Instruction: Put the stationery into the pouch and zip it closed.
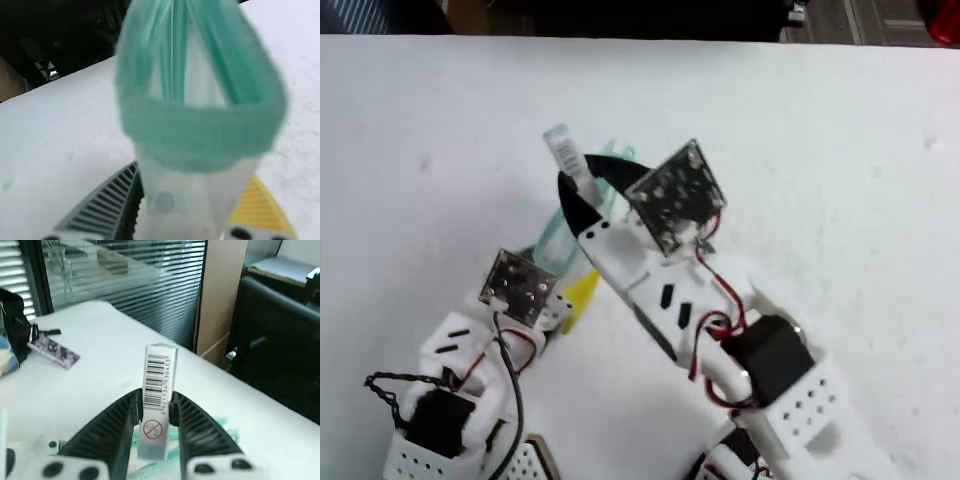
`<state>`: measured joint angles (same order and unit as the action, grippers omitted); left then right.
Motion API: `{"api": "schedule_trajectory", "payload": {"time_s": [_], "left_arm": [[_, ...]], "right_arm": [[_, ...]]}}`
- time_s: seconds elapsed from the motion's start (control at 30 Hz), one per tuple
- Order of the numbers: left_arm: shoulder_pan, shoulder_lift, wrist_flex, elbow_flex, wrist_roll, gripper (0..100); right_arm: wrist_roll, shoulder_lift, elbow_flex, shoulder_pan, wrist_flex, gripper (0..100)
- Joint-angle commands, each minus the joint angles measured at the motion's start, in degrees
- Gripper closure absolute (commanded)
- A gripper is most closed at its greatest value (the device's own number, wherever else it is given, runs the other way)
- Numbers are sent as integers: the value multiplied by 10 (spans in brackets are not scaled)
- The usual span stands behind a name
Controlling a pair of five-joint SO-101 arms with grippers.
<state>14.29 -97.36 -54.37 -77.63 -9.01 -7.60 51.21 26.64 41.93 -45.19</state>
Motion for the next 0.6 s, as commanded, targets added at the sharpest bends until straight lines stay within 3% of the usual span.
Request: {"api": "schedule_trajectory", "payload": {"time_s": [0.0,0.43,0.57], "left_arm": [[-17,-7,5,33,-1,736],[-22,-7,11,32,-1,736],[-25,-7,11,32,0,736]], "right_arm": [[-1,-4,21,9,22,982],[-1,-7,159,25,261,982],[-1,-7,197,29,284,982]]}}
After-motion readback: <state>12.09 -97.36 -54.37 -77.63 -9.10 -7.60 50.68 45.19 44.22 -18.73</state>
